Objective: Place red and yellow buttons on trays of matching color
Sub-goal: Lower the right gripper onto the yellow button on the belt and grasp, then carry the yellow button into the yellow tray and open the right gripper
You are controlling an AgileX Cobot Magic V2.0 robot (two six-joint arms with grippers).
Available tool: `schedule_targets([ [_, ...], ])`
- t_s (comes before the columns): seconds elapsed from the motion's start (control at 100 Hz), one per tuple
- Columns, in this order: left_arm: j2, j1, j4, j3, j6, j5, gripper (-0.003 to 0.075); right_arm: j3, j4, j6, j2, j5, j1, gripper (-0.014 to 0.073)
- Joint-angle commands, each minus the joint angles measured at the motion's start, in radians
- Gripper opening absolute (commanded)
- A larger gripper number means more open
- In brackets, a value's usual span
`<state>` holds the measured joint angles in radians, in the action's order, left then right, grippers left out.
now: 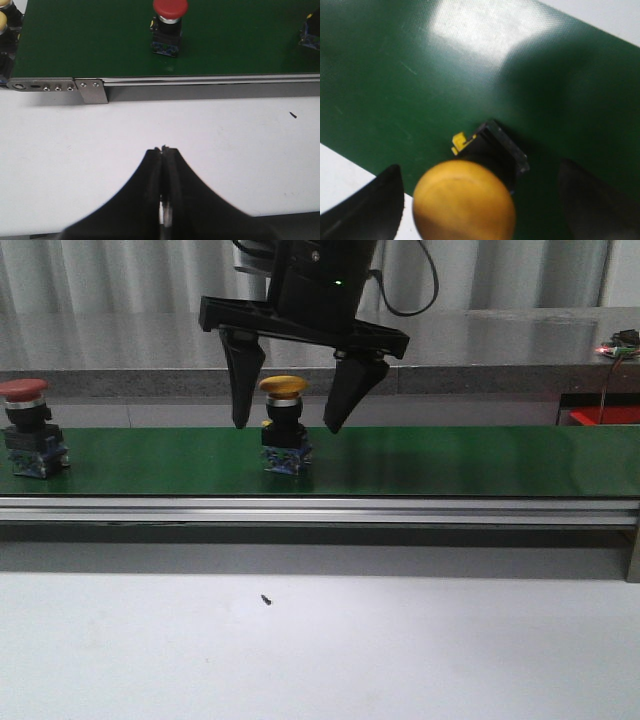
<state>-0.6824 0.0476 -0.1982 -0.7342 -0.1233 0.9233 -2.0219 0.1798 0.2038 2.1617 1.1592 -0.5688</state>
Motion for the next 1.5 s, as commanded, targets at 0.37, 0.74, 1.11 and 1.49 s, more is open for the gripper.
schedule_targets([
  [0.37,0.000,-0.007,-0.016,-0.025,0.002,-0.052,-0.0020,-0.036,-0.009,-0.008,-0.068,-0.023,0.002,0.0204],
  [0.74,0.000,-0.007,-0.016,-0.025,0.002,-0.052,-0.0020,-0.031,-0.089,-0.009,-0.212,0.076,0.135,0.0204],
  [1.11,0.000,-0.007,-0.016,-0.025,0.002,-0.052,-0.0020,0.119,-0.126,-0.051,-0.384,0.120,0.401,0.0204],
  [1.49,0.000,-0.007,-0.016,-0.025,0.002,-0.054,-0.0020,0.569,-0.126,-0.075,-0.580,-0.032,0.723,0.0204],
])
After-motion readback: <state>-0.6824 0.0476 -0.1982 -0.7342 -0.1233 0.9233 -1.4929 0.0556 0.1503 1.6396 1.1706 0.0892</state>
